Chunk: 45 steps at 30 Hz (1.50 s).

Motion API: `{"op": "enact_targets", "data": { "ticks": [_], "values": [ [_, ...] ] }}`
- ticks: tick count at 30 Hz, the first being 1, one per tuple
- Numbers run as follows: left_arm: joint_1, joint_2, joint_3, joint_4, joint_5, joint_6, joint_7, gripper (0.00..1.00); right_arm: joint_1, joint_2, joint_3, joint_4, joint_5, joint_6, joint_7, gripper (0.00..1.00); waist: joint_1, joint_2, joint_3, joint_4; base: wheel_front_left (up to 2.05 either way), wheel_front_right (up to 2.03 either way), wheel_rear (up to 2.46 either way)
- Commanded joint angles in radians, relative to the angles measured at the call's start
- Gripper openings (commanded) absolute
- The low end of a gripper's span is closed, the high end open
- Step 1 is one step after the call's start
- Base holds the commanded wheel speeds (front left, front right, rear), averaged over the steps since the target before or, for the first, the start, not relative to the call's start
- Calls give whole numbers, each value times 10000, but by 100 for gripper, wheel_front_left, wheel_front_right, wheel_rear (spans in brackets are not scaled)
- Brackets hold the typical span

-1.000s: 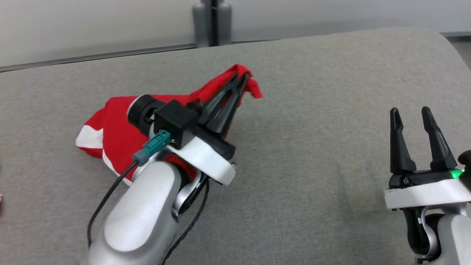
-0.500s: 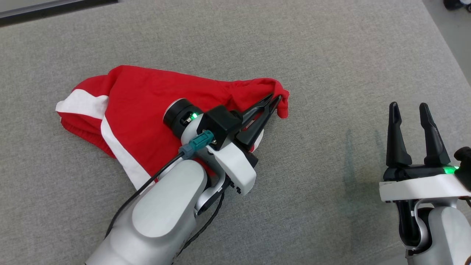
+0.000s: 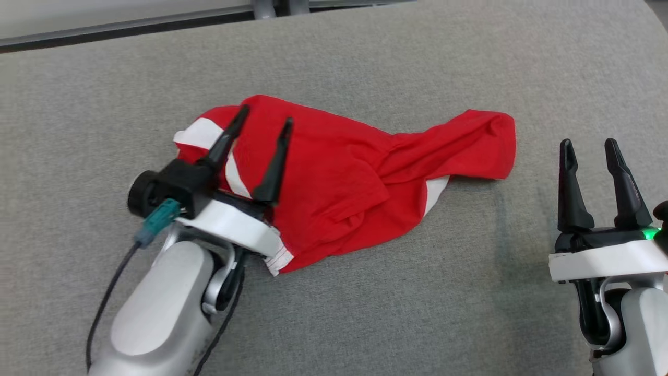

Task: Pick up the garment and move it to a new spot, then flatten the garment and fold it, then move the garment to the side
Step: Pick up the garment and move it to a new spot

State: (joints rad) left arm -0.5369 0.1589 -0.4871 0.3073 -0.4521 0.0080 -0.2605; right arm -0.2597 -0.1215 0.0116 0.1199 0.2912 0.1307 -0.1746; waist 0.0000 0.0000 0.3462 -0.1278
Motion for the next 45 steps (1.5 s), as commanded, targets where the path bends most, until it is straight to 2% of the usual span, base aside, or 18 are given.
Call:
{"op": "enact_targets", "data": {
  "ticks": [1, 6, 8, 12, 16, 26, 34, 45],
  "values": [
    [248, 100, 314, -140, -148, 126, -39, 100, 160, -108, -50, -51, -73, 0, 67, 100, 0, 0, -421, 481, 0, 0, 0],
    [1215, 469, 1777, -799, -97, 412, -39, 100, 396, -173, -120, -273, -150, 0, 321, 100, 0, 0, -757, 989, 0, 0, 0],
    [1385, 511, 2017, -909, -73, 442, -40, 100, 445, -181, -129, -307, -151, 0, 387, 100, 0, 0, -830, 1083, 0, 0, 0],
    [2144, 621, 2894, -1160, -37, 378, -42, 100, 629, -202, -141, -477, -220, 0, 614, 100, 0, 0, -1081, 1366, 0, 0, 0],
    [2815, 621, 3293, -1223, 86, 224, -43, 100, 873, -181, -130, -543, -237, 0, 771, 100, 0, 0, -1473, 1561, 0, 0, 0],
    [3627, 515, 3225, -680, 305, -144, -44, 100, 1690, -71, -36, -533, -265, 0, 1118, 100, 0, 0, -2514, 1627, 0, 0, 0],
    [3997, 684, 3155, -426, 355, -162, -43, 100, 2122, 23, -61, -602, -337, 0, 1372, 100, 0, 0, -2982, 1533, 0, 0, 0],
    [3939, 728, 3041, -323, 332, -98, -34, 100, 2300, 60, -301, -824, -410, 0, 1558, 100, 0, 0, -3057, 1668, 0, 0, 0]
  ]
}}
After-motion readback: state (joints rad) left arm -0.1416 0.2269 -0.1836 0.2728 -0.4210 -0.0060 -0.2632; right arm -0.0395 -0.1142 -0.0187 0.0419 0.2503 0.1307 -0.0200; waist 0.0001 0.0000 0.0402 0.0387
